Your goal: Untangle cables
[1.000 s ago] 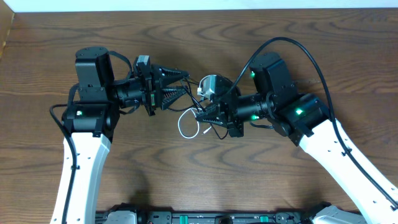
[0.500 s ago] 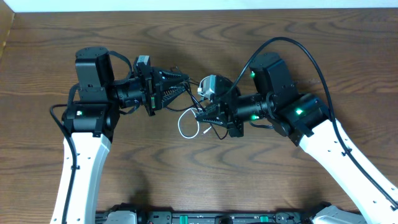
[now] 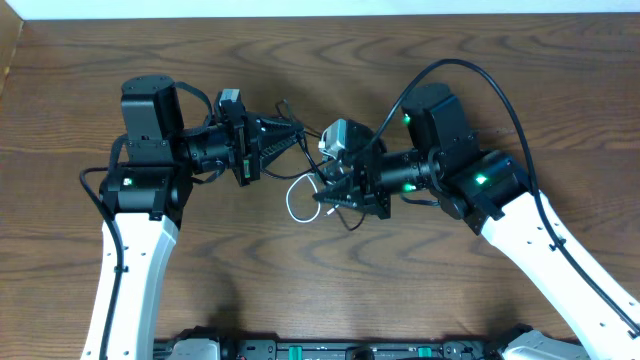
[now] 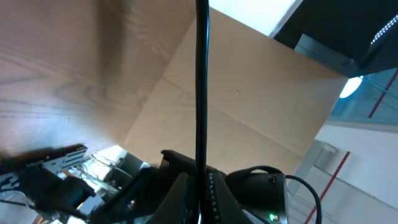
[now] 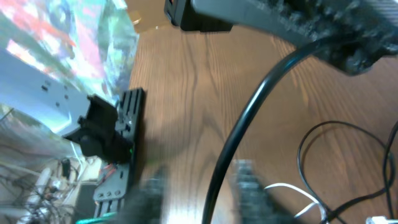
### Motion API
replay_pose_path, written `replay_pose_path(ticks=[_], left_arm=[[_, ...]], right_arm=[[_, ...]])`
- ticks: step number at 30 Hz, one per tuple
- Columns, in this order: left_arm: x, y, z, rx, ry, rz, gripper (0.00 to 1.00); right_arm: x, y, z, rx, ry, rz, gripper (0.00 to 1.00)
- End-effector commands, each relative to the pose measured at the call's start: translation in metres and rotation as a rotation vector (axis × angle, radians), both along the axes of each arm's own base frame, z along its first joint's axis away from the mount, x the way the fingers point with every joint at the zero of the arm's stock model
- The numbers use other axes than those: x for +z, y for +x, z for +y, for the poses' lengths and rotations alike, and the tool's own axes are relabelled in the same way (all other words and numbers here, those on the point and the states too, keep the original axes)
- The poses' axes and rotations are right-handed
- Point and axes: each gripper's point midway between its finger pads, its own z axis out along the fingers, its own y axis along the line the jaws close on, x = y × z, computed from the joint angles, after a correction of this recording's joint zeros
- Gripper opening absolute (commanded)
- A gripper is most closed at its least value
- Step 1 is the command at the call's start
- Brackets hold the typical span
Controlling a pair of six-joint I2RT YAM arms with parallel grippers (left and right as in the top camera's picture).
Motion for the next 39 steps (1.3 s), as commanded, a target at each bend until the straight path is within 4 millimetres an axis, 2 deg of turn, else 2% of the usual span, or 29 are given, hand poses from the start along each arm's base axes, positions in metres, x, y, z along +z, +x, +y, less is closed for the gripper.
replay_pose_path(ticks=[1, 5, 7, 9, 11, 18, 26, 31, 35, 37, 39], left_arm=[[-0.008, 0.013, 0.007, 0.06, 0.075, -0.057, 0.08], [-0.017, 0.028, 0.018, 0.144, 0.167, -0.102, 0.08], [-0.014, 0.031, 0.019, 0.153, 0.169, -0.129, 0.08], [0.003, 0.032, 0.014, 0.125, 0.123, -0.191, 0.07], [0.027, 0.031, 0.007, 0.083, 0.044, -0.249, 0.07], [0.111, 0.033, 0.004, 0.09, -0.135, -0.488, 0.07], [0.193, 0.022, 0.011, 0.154, -0.236, -0.658, 0.07], [0.241, 0.018, 0.022, 0.254, -0.272, -0.765, 0.08], [0.267, 0.026, 0.041, 0.413, -0.278, -0.862, 0.08], [0.27, 0.033, 0.049, 0.478, -0.257, -0.902, 0.08], [0.264, 0.039, 0.049, 0.487, -0.214, -0.917, 0.08]], right_arm=[[0.007, -0.002, 0.004, -0.011, 0.022, 0.067, 0.68], [0.009, 0.007, -0.001, -0.067, 0.029, 0.134, 0.87], [0.009, 0.013, -0.006, -0.101, 0.027, 0.17, 0.92], [0.008, 0.02, -0.012, -0.137, 0.027, 0.201, 0.97], [0.008, 0.028, -0.02, -0.173, 0.03, 0.224, 0.99], [0.006, 0.055, -0.049, -0.317, 0.038, 0.336, 0.99], [-0.002, 0.054, -0.056, -0.338, 0.013, 0.382, 0.99], [-0.003, 0.055, -0.056, -0.344, 0.01, 0.38, 0.99], [-0.006, 0.058, -0.058, -0.369, -0.004, 0.373, 0.99], [-0.006, 0.058, -0.058, -0.37, -0.004, 0.373, 0.99], [-0.006, 0.058, -0.058, -0.37, -0.006, 0.377, 0.99]])
